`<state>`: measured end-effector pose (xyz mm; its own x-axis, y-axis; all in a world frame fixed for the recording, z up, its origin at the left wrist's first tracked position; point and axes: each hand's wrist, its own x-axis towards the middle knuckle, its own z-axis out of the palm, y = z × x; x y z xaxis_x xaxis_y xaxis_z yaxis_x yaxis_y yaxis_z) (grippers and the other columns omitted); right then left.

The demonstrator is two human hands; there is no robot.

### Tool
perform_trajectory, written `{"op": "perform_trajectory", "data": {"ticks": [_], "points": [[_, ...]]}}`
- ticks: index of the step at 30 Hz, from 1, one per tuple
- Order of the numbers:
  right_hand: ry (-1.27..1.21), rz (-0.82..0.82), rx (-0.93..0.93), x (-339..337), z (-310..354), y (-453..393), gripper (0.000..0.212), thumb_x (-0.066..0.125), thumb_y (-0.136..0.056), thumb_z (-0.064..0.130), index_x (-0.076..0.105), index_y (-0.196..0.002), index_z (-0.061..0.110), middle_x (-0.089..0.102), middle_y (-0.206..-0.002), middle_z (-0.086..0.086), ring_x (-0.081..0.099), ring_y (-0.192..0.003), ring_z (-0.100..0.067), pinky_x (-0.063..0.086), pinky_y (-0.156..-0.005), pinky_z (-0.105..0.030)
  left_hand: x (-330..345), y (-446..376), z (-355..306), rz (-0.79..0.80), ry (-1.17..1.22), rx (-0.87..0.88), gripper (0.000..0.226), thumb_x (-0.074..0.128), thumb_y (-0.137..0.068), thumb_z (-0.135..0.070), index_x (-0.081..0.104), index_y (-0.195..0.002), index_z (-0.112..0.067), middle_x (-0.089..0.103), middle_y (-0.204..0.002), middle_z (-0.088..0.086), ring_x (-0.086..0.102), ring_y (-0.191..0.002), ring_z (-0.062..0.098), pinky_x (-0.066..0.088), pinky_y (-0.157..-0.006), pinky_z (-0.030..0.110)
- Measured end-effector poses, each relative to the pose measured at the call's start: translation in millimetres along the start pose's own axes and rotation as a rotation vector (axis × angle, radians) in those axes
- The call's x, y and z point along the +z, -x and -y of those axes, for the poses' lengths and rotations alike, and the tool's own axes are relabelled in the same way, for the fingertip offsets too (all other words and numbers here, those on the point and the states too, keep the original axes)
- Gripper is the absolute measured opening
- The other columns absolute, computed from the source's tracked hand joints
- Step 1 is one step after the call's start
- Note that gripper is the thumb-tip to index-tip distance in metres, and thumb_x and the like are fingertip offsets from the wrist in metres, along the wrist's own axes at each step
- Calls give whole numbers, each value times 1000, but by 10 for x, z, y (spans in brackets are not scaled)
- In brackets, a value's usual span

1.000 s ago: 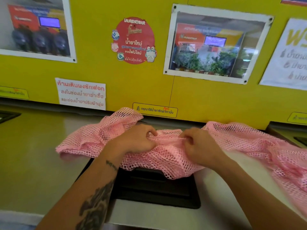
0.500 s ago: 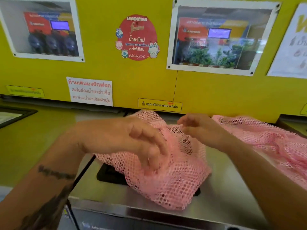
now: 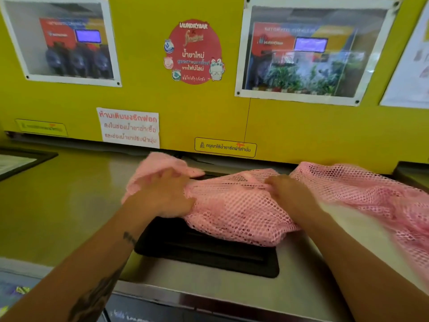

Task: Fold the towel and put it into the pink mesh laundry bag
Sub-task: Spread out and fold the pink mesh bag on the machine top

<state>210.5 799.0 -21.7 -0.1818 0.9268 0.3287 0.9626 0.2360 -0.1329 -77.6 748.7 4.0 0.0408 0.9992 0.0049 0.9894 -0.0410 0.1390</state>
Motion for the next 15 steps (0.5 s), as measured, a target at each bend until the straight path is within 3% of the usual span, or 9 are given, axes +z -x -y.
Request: {"op": "perform_trajectory", "data": {"ticks": [2, 5, 6, 8, 9, 11, 13, 15], "points": [[24, -99, 41, 17, -70, -27, 34, 53, -95, 27, 60, -128, 21, 62, -129, -10, 59, -113, -31, 47, -94, -45, -18, 4, 30, -217, 32, -37, 66, 50, -79, -54, 30, -142, -53, 31, -157, 0, 30, -141, 32, 27, -114, 55], [-325, -215, -69, -39, 26, 30, 32, 54, -95, 25, 64, -125, 19, 66, -125, -5, 58, -115, -23, 45, -100, -41, -58, 74, 24, -236, -1, -237, 60, 47, -82, -54, 43, -138, -33, 42, -148, 8, 40, -132, 38, 33, -105, 58], [-487, -191, -74, -74, 91, 69, 31, 51, -97, 27, 67, -122, 20, 68, -121, -2, 59, -113, -18, 45, -98, -36, -57, 103, 17, -265, -13, -219, 53, 46, -84, -49, 48, -134, -29, 48, -141, 9, 44, -127, 37, 35, -102, 57], [-721, -46, -67, -146, 217, 148, 34, 45, -101, 33, 70, -118, 18, 70, -115, 2, 60, -108, -12, 41, -90, -19, -25, 130, 8, -385, 45, 8, 42, 47, -87, -35, 56, -128, -30, 58, -132, 2, 52, -119, 25, 38, -102, 54], [-740, 22, -95, -162, 268, 175, 35, 46, -101, 35, 70, -118, 17, 70, -113, 4, 60, -105, -11, 39, -86, -15, -28, 155, -10, -384, 112, 150, 42, 48, -88, -28, 57, -129, -33, 60, -131, -4, 53, -118, 18, 35, -106, 55], [-635, 80, -171, -151, 295, 197, 30, 57, -95, 37, 68, -121, 24, 69, -105, 11, 60, -97, -5, 43, -83, -20, -53, 241, -118, -222, 195, 322, 52, 51, -87, -21, 51, -134, -41, 56, -138, -11, 47, -129, 14, 18, -116, 58], [-469, 108, -196, -145, 262, 187, 29, 60, -88, 33, 69, -115, 30, 66, -86, 15, 59, -81, -4, 45, -80, -29, -51, 303, -225, -36, 146, 302, 63, 55, -86, -18, 41, -142, -42, 47, -147, -11, 32, -142, 16, -5, -118, 57], [-288, 132, -212, -182, 237, 177, 23, 57, -82, 27, 74, -98, 31, 60, -76, 19, 55, -76, -7, 45, -88, -37, -61, 332, -281, -26, 82, 275, 60, 58, -87, -21, 42, -141, -40, 50, -145, -11, 32, -142, 16, -10, -118, 54]]}}
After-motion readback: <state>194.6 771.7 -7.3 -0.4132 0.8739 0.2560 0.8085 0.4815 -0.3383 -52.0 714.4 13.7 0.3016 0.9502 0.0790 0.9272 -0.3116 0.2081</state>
